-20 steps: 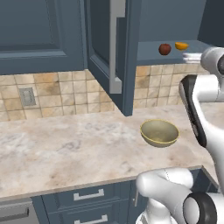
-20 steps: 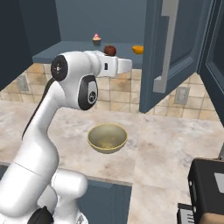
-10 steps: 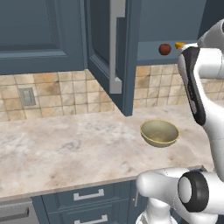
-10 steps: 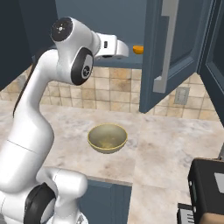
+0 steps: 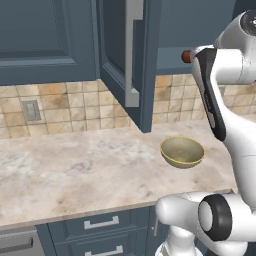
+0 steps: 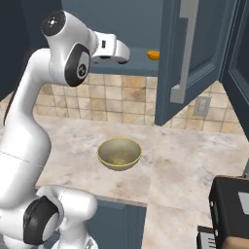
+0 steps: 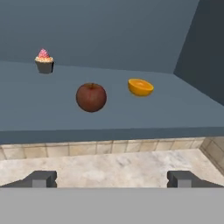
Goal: Open the cabinet. Pick the orange and apple from the cabinet and place them into the bowl. Then close the cabinet.
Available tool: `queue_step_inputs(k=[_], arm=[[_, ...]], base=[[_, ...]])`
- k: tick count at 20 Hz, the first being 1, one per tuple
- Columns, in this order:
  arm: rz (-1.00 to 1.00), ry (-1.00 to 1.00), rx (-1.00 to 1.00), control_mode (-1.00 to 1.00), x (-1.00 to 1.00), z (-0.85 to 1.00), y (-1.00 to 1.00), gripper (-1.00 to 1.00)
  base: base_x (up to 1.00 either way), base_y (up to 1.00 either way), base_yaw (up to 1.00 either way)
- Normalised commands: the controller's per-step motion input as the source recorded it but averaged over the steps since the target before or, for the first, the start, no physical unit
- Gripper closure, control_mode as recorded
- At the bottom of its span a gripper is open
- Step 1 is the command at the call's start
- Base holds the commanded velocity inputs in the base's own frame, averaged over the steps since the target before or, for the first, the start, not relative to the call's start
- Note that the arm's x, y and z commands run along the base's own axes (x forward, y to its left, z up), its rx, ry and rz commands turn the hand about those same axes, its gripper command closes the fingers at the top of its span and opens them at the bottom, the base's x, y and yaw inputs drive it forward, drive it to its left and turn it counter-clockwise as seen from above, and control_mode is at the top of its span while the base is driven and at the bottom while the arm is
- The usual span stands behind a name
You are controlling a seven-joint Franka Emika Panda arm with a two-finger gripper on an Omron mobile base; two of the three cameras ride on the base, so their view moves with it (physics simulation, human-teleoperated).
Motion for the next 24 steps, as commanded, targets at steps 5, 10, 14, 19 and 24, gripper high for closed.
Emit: queue_step_inputs(k=[5,10,14,19,24], arm=[[0.00,0.00,0.13,-1.00,0.04,-0.02,0.04,-1.00],[0.00,0.00,0.01,-1.00,0.29,0.00,0.03,-1.00],[0.00,0.00,0.00,-1.00,0.48,-0.06,0.08,-1.00],[0.00,0.01,0.00,-1.00,0.64,-0.08,0.05,-1.00],[0.00,0.05,0.01,-1.00,0.84,-0.05,0.01,-1.00]], base=[[0.00,0.00,0.00],[0.00,0.00,0.00],[0.00,0.00,0.00],[0.00,0.00,0.00],[0.00,0.00,0.00]])
